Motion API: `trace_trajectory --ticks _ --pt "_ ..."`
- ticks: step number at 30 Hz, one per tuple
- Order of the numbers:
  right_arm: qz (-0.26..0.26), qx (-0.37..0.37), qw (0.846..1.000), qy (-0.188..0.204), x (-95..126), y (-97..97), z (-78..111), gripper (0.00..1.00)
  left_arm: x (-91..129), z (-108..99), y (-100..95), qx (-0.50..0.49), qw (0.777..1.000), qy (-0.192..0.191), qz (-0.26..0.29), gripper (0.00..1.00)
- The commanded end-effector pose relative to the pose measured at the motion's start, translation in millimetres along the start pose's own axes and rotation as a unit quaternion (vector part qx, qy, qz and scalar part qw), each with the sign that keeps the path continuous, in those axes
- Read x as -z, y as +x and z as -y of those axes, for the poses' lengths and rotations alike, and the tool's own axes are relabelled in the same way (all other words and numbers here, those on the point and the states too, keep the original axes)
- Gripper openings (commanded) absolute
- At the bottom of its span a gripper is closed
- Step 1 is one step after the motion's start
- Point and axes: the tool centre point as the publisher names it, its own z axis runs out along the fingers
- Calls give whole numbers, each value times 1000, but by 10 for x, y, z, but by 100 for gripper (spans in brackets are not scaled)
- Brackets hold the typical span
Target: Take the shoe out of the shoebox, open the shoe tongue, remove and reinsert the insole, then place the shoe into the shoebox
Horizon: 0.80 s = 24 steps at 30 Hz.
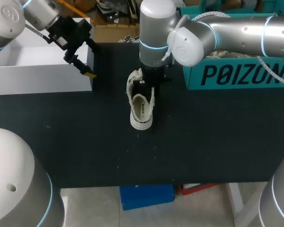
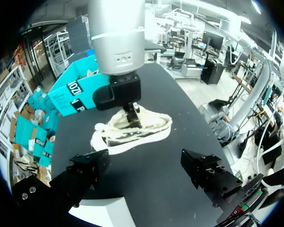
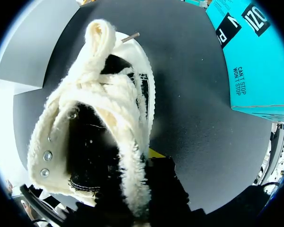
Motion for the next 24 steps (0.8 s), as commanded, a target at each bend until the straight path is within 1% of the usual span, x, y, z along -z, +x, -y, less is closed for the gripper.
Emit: trace_trajectory --ticks 1,14,17,20,24 --pt "0 0 1000 0 -24 15 -6 0 3 4 9 0 1000 -2 0 100" --pt "0 0 1000 0 -24 15 -6 0 3 4 9 0 1000 -2 0 100" --pt "17 26 999 -18 173 -4 -72 0 3 4 9 0 1000 -2 0 100" --pt "24 62 997 -35 471 -24 -154 0 3 4 9 0 1000 -2 0 100" --pt "40 120 990 -58 917 -136 -266 0 3 4 9 0 1000 -2 0 100"
